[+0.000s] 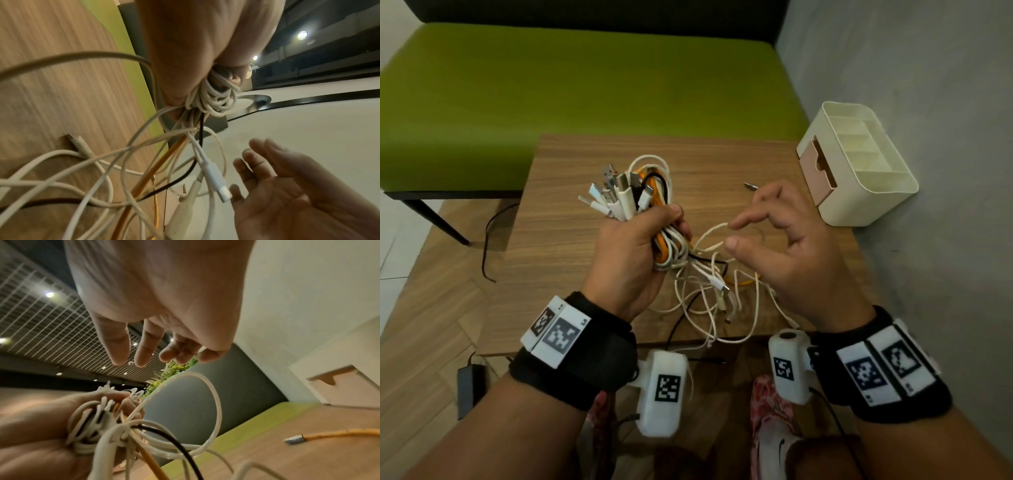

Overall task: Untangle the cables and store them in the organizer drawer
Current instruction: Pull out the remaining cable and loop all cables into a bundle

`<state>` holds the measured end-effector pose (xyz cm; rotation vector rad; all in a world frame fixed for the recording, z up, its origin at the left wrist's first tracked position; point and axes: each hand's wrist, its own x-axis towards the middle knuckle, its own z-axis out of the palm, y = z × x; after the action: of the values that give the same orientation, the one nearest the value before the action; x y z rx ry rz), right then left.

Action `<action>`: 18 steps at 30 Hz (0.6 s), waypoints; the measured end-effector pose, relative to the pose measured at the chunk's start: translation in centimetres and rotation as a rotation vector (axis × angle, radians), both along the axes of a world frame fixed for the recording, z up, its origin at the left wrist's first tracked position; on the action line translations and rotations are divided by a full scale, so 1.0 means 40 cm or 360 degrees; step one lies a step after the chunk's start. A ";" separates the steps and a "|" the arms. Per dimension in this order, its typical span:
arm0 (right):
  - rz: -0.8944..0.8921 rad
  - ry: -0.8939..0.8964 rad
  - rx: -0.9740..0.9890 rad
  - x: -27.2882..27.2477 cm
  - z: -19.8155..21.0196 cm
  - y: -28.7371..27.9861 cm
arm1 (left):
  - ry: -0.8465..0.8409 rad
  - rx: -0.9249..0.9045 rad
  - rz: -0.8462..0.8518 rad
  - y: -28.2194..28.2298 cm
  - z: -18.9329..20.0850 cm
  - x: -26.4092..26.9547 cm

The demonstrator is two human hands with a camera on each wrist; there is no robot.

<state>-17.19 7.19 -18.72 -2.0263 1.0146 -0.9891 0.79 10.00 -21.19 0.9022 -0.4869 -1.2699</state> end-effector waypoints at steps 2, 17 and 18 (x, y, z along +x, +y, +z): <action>0.0057 0.0013 -0.0100 0.006 0.001 0.012 | 0.0036 0.0024 0.0087 -0.004 -0.002 0.001; -0.0287 0.0725 0.0184 0.056 -0.057 0.042 | 0.0404 -0.0030 -0.0227 0.003 0.001 -0.006; -0.0298 0.0712 0.0119 0.056 -0.058 0.040 | 0.0400 -0.0041 -0.0226 0.004 0.001 -0.008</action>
<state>-14.93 8.78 -21.03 -2.1679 1.4728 -0.5821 0.46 10.16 -21.15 0.6832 -0.3718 -1.4807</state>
